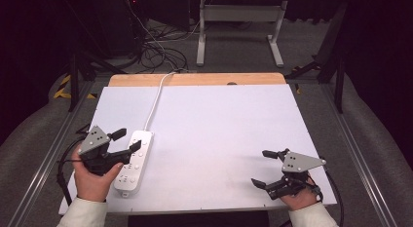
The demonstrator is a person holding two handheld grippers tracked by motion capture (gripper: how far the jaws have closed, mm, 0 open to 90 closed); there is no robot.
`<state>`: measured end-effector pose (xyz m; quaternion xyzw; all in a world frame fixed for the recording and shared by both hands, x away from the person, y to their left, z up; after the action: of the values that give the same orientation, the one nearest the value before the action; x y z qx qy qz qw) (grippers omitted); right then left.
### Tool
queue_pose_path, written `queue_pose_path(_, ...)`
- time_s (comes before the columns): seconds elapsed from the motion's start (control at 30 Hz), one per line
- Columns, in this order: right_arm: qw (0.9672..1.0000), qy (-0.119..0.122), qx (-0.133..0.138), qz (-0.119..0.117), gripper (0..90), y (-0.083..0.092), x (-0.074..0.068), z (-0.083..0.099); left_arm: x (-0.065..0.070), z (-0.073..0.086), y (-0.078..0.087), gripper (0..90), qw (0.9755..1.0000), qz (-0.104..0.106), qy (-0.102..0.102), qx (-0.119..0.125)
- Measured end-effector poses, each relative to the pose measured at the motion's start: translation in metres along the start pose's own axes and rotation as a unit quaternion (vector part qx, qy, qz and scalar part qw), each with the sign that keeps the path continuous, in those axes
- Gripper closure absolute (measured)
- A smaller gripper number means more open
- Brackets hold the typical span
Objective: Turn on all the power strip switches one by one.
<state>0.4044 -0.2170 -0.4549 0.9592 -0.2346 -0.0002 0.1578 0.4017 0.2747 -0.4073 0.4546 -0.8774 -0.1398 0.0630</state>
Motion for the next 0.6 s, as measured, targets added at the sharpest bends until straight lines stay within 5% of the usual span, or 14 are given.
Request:
queue_pose_path(0.53, 1.0, -0.001, 0.0, 0.001, 5.3, 0.0, 0.0, 0.0, 0.001, 0.045, 0.033, 18.8, 0.9988, 0.01, -0.038, 0.031)
queue_pose_path(0.6, 1.0, -0.001, 0.0, 0.001, 5.3, 0.0, 0.0, 0.0, 0.002, 0.051, 0.034, 16.4, 0.9994, 0.008, -0.024, 0.025)
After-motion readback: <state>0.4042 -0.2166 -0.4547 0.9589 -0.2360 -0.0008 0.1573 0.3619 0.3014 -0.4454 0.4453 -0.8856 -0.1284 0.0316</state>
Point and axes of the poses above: each handheld gripper's, and its own axes: y roughly backward along the jaws, z roughly out of its underside, x roughly to its right, the point moved 2 cm from there along -y, roughly forward along the jaws, and after that the axes turned 7 degrees about x, right-handed, at the moved point
